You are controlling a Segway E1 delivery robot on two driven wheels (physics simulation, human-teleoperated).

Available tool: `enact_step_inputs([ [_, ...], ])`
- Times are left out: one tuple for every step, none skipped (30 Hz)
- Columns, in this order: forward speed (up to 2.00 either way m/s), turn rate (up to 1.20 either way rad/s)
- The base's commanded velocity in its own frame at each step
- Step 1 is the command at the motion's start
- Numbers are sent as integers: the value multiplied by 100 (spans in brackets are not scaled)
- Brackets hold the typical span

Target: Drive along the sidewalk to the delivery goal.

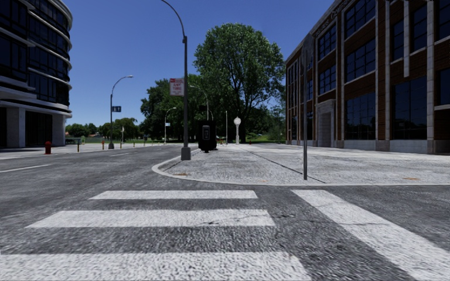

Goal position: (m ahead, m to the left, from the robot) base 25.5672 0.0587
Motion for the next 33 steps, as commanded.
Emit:
enact_step_inputs([
  [200,0],
  [200,0],
  [200,0],
  [200,0],
  [200,0],
  [200,0],
  [200,0],
  [200,0],
  [200,0],
  [200,0],
  [200,0],
  [200,0],
  [200,0],
  [200,0],
  [200,0],
  [200,0],
  [200,0],
  [200,0],
  [200,0],
  [200,0],
  [200,0],
  [200,0],
  [200,0],
  [200,0],
  [200,0],
  [200,0],
  [200,0],
  [200,0],
  [200,0],
  [200,0],
  [200,0],
  [200,0],
  [200,0],
])
